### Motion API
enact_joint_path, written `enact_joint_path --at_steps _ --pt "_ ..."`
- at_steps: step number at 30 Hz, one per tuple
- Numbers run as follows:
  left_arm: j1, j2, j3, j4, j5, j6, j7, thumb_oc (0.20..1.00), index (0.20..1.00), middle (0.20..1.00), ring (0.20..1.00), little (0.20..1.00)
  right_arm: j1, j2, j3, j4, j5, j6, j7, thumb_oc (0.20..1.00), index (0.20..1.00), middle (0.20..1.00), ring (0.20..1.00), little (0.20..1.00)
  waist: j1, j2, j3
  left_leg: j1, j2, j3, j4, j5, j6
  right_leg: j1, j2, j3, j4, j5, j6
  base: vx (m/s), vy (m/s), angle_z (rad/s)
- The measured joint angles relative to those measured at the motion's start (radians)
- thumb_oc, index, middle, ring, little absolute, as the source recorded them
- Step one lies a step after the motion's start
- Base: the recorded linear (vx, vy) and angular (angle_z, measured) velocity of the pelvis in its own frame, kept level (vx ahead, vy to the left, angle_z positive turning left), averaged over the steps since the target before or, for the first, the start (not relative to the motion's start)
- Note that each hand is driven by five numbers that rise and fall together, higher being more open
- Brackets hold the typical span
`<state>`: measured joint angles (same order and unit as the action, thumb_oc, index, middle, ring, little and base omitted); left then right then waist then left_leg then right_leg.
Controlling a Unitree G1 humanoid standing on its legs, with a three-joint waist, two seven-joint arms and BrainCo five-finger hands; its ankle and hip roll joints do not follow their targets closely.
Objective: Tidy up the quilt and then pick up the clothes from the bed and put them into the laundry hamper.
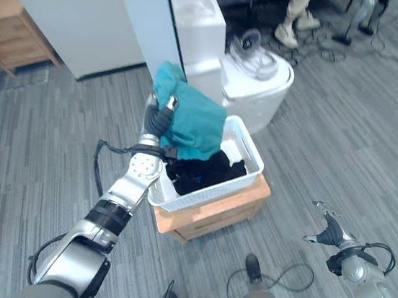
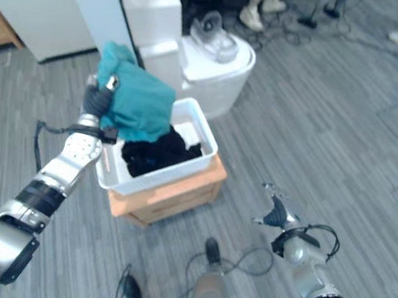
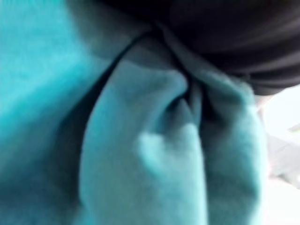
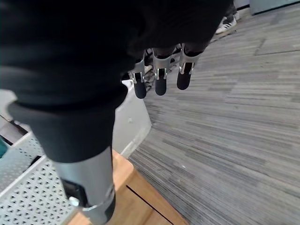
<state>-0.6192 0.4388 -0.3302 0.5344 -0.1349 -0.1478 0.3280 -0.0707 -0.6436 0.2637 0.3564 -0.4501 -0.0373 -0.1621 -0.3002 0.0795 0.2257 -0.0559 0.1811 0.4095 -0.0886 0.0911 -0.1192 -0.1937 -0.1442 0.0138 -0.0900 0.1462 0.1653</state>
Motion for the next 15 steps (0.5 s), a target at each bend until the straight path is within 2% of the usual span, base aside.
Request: enact_joint_path --at_steps 2,5,6,9,10,11,12,13,14,15 --pt "-0.017 -0.029 -0.019 0.099 0.000 0.031 -0.002 0.200 0.200 0.200 0.200 0.200 -0.011 0.002 0.024 0.001 0.000 0.000 -0.009 1.000 1.000 1.000 1.000 1.000 -0.002 0.004 0.037 -0.027 -0.006 0.016 0.000 0.009 0.006 -0.039 -0.003 0.019 0.002 0.013 -0.003 -0.08 0.000 -0.21" --pt "-0.014 -0.075 -0.021 0.147 -0.003 0.062 -0.004 0.200 0.200 0.200 0.200 0.200 -0.033 0.018 0.042 0.008 0.002 0.004 -0.014 1.000 1.000 1.000 1.000 1.000 -0.017 0.014 0.116 -0.049 -0.014 0.025 0.000 0.011 0.008 -0.068 -0.007 0.030 0.004 0.023 -0.005 -0.05 0.009 -0.11" --pt "-0.009 -0.084 -0.016 0.150 -0.015 0.061 -0.004 1.000 1.000 1.000 1.000 1.000 -0.051 0.022 0.059 0.017 0.007 0.005 -0.021 1.000 1.000 1.000 1.000 1.000 -0.019 0.016 0.141 -0.050 -0.016 0.028 0.000 0.011 0.008 -0.071 -0.008 0.033 0.004 0.023 -0.004 -0.04 0.006 -0.07" --pt "-0.001 -0.090 -0.011 0.149 -0.032 0.061 -0.004 1.000 1.000 1.000 1.000 1.000 -0.084 0.053 0.060 0.049 0.020 0.012 -0.046 1.000 1.000 1.000 1.000 1.000 -0.020 0.021 0.158 -0.061 -0.019 0.042 0.000 0.006 0.009 -0.091 -0.010 0.044 0.005 0.024 -0.003 0.01 0.007 -0.10" --pt "0.000 -0.098 -0.001 0.151 -0.081 0.059 -0.004 1.000 1.000 1.000 1.000 1.000 -0.105 0.067 0.061 0.090 0.020 0.018 -0.054 1.000 1.000 1.000 1.000 1.000 -0.019 0.022 0.162 -0.061 -0.020 0.044 0.000 0.006 0.008 -0.092 -0.011 0.044 0.005 0.025 -0.004 0.04 -0.002 -0.01" --pt "0.004 -0.112 0.016 0.148 -0.140 0.054 -0.004 1.000 1.000 1.000 1.000 1.000 -0.109 0.074 0.060 0.104 0.020 0.030 -0.055 1.000 1.000 1.000 1.000 1.000 -0.018 0.023 0.162 -0.061 -0.020 0.044 0.000 0.006 0.008 -0.091 -0.011 0.044 0.005 0.025 -0.004 0.06 0.003 0.01" --pt "0.017 -0.156 0.082 0.142 -0.276 0.026 -0.004 1.000 1.000 1.000 1.000 1.000 -0.113 0.080 0.060 0.124 0.020 0.042 -0.059 1.000 1.000 1.000 1.000 1.000 -0.016 0.023 0.163 -0.056 -0.020 0.042 0.001 0.006 0.008 -0.083 -0.012 0.041 0.005 0.025 -0.004 0.06 0.006 0.05" --pt "0.026 -0.190 0.131 0.137 -0.351 0.017 -0.006 1.000 1.000 1.000 1.000 1.000 -0.114 0.083 0.061 0.142 0.021 0.048 -0.061 1.000 1.000 1.000 1.000 1.000 -0.016 0.023 0.163 -0.050 -0.020 0.042 0.003 0.006 0.008 -0.075 -0.012 0.039 0.005 0.026 -0.004 0.04 0.008 0.05" --pt "0.038 -0.211 0.151 0.133 -0.477 0.003 -0.007 1.000 1.000 1.000 1.000 1.000 -0.109 0.084 0.061 0.151 0.020 0.063 -0.061 1.000 1.000 1.000 1.000 1.000 -0.012 0.020 0.164 -0.027 -0.020 0.042 0.003 0.006 0.008 -0.054 -0.013 0.032 0.005 0.026 -0.004 0.05 -0.005 0.03" --pt "0.046 -0.209 0.151 0.126 -0.529 -0.001 -0.012 1.000 1.000 1.000 1.000 1.000 -0.104 0.084 0.061 0.151 0.021 0.067 -0.063 1.000 1.000 1.000 1.000 1.000 -0.012 0.020 0.165 -0.016 -0.020 0.042 0.002 0.006 0.008 -0.042 -0.014 0.023 0.005 0.026 -0.004 0.00 0.000 0.00"
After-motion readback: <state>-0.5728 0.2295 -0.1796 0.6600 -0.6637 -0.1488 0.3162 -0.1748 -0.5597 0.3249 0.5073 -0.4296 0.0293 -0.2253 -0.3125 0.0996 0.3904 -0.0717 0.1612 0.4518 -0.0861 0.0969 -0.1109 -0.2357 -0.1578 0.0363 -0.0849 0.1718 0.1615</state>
